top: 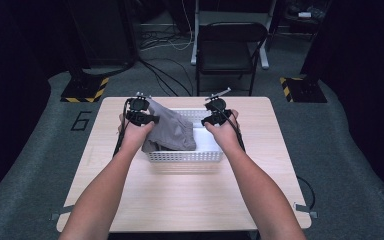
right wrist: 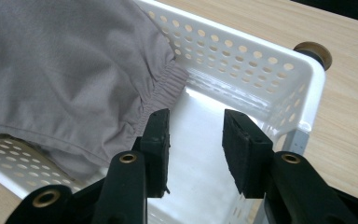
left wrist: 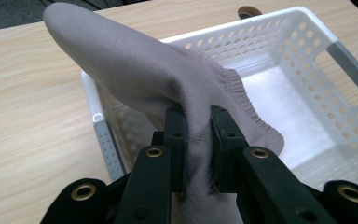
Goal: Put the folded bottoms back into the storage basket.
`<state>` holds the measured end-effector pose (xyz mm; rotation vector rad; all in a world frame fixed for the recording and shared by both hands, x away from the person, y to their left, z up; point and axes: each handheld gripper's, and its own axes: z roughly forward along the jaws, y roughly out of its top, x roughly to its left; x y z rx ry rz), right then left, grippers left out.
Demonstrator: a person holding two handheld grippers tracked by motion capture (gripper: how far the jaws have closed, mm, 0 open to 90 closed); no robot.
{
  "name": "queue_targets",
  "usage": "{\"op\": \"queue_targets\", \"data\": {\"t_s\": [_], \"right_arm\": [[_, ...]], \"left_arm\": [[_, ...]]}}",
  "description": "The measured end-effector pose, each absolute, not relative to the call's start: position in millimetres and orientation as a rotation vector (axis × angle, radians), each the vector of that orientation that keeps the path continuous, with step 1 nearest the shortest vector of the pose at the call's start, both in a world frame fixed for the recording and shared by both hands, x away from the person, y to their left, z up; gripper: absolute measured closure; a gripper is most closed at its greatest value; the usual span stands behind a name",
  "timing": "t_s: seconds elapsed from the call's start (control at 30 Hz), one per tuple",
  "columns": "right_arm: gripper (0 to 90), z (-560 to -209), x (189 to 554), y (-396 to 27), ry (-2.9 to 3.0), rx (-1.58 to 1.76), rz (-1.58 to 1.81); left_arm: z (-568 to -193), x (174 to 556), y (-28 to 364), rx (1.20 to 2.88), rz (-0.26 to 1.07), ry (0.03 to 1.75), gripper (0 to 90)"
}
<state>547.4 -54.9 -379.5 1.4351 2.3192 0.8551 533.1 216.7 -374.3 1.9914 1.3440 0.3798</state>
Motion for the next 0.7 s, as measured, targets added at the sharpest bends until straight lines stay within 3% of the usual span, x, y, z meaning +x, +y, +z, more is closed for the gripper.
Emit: {"op": "queue_targets", "data": {"t_s": [0.7], "right_arm": [[59.5,-371.0,514.4,-100.1,2.284,1.385,0.935]], "left_arm": [[-337.7,538.4,153.4,2.024,0.377,1.193,78.9]]}}
